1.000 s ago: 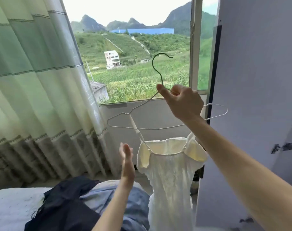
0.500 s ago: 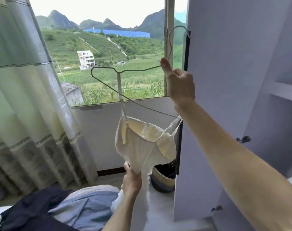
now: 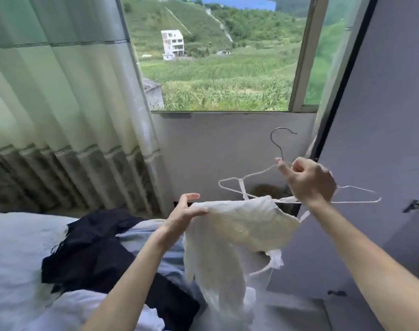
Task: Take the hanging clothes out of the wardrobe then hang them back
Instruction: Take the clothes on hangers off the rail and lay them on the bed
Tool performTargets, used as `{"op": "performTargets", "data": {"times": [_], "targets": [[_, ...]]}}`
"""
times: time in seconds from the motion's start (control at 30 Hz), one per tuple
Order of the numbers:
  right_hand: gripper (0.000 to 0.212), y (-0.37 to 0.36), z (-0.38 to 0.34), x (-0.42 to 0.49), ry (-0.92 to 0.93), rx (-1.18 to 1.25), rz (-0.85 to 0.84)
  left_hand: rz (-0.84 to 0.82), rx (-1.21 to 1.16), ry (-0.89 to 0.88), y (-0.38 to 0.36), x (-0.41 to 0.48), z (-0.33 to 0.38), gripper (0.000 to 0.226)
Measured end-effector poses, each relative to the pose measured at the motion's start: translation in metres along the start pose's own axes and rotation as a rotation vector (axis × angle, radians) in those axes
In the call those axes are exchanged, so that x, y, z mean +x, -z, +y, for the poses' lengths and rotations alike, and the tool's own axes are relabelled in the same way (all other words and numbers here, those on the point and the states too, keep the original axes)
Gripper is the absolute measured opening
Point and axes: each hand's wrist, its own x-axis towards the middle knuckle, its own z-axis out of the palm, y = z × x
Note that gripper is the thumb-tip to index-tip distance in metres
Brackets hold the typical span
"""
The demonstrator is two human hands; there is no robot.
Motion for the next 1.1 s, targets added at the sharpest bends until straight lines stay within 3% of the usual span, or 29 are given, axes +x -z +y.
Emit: {"op": "performTargets", "data": {"times": [0.1, 0.27, 0.47, 0.57, 0.77, 0.97, 1.1], "targets": [[0.060, -0.039, -0.023, -0.047, 0.120, 0.043, -0.126, 0.157, 0.024, 0.005, 0.012, -0.045, -0.017, 0.079], [0.061, -0.090, -0.084, -0.125, 0.286, 0.197, -0.325, 0.427, -0.073, 0.108, 0.028, -0.129, -0.085, 0.024], [0.063, -0.135, -0.177, -0.228, 0.535, 0.361, -0.646, 0.713, -0.266, 0.285, 0.057, -0.234, -0.138, 0.039], [0.061, -0.142, -0.219, -0.288, 0.643, 0.437, -0.805, 0.914, -0.330, 0.368, 0.069, -0.287, -0.160, 0.032], [0.062, -0.131, -0.269, -0.392, 0.923, 0.604, -1.080, 1.372, -0.475, 0.430, 0.058, -0.383, -0.181, 0.056], [0.065, -0.106, -0.294, -0.453, 1.091, 0.717, -1.268, 1.763, -0.500, 0.472, 0.029, -0.466, -0.179, 0.027], [0.066, -0.091, -0.308, -0.490, 1.124, 0.753, -1.396, 2.021, -0.435, 0.473, 0.030, -0.500, -0.170, 0.026]]}}
